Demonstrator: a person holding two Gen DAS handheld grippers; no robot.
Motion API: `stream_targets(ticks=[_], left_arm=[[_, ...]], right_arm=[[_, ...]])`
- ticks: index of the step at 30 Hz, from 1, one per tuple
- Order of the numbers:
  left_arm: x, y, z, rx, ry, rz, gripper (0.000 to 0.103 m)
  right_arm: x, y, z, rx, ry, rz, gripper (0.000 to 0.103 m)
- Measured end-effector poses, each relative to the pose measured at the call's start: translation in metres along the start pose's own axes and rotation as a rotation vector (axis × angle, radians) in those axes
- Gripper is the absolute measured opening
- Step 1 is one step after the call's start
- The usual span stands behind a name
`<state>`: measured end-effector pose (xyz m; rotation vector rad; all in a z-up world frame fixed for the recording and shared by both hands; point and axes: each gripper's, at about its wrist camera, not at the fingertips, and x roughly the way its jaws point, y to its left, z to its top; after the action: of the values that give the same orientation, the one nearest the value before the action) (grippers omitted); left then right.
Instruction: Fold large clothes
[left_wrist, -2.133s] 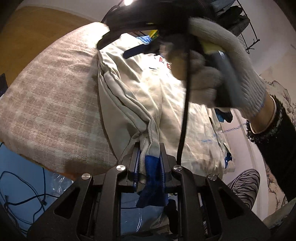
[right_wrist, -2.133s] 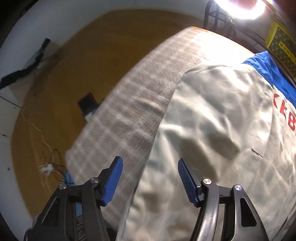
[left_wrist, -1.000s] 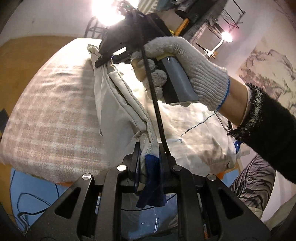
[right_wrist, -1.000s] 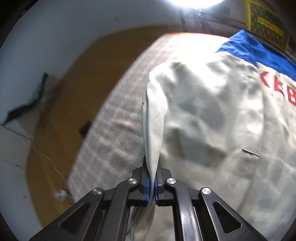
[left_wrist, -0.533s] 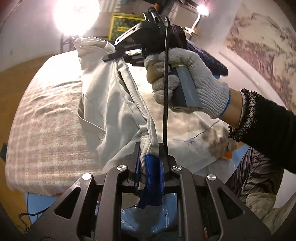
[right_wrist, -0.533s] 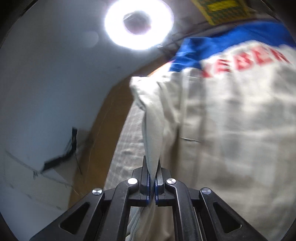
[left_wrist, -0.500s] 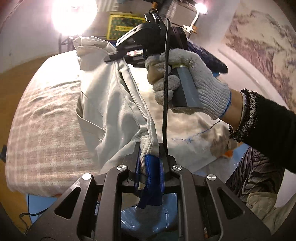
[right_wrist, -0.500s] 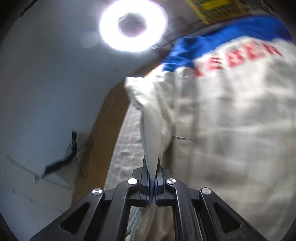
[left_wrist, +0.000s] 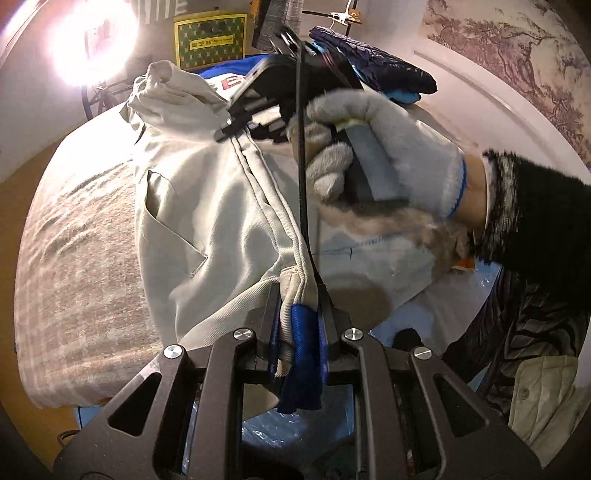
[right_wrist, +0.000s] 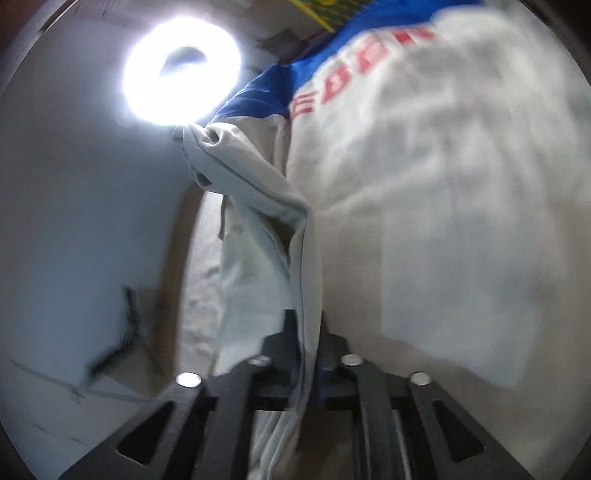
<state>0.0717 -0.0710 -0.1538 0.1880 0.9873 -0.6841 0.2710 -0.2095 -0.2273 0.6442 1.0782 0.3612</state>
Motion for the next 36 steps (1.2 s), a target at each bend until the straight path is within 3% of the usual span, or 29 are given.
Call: stream_targets(ticks=[1, 2, 4, 7, 11, 13, 15, 16, 17, 19, 22, 24, 29, 34, 36], left_arm=[[0.001, 0.0, -0.002, -0.001, -0.001, -0.003, 0.014], [0.001, -0.001, -0.002, 0.001, -0.001, -0.004, 0.014], [0.004, -0.002, -0.002, -0.003, -0.001, -0.011, 0.014], [0.007, -0.004, -0.003, -0.009, 0.002, -0.024, 0.014], [0.012, -0.005, -0.002, -0.007, 0.006, -0.035, 0.014], [0.012, -0.006, -0.002, -0.001, 0.007, -0.035, 0.014], [0.011, -0.006, -0.002, 0.003, 0.007, -0.035, 0.014], [0.01, -0.005, -0.003, 0.004, 0.007, -0.035, 0.014], [0.01, -0.005, -0.003, 0.005, 0.008, -0.036, 0.014], [0.01, -0.004, -0.002, 0.0, 0.01, -0.039, 0.014], [0.011, -0.005, -0.002, 0.001, 0.014, -0.045, 0.014], [0.013, -0.008, -0.003, 0.012, 0.019, -0.043, 0.014], [0.027, -0.007, -0.002, -0.007, 0.049, -0.069, 0.014], [0.025, -0.015, -0.004, 0.016, 0.055, -0.07, 0.019], [0.015, -0.014, -0.006, 0.002, 0.043, -0.089, 0.021]], right_arm=[[-0.005, 0.011, 0.007, -0.054, -0.013, -0.057, 0.037], [-0.01, 0.021, 0.014, -0.102, -0.034, -0.105, 0.045], [-0.024, 0.032, 0.029, -0.185, -0.067, -0.142, 0.048], [-0.03, 0.063, 0.049, -0.302, -0.082, -0.163, 0.069], [-0.014, 0.118, 0.072, -0.534, -0.079, -0.253, 0.08], [0.009, 0.129, 0.087, -0.573, -0.057, -0.306, 0.079], [0.03, 0.124, 0.1, -0.57, -0.032, -0.322, 0.071], [0.041, 0.124, 0.108, -0.563, -0.013, -0.321, 0.054], [0.051, 0.123, 0.112, -0.556, 0.014, -0.317, 0.025], [0.061, 0.118, 0.12, -0.532, 0.041, -0.316, 0.006], [0.04, 0.095, 0.14, -0.439, -0.032, -0.208, 0.001], [0.028, 0.054, 0.159, -0.297, -0.072, -0.144, 0.001], [0.052, -0.022, 0.154, -0.146, -0.028, -0.231, 0.0], [0.056, -0.008, 0.151, -0.2, -0.04, -0.281, 0.001], [0.044, -0.003, 0.152, -0.208, -0.06, -0.261, 0.001]])
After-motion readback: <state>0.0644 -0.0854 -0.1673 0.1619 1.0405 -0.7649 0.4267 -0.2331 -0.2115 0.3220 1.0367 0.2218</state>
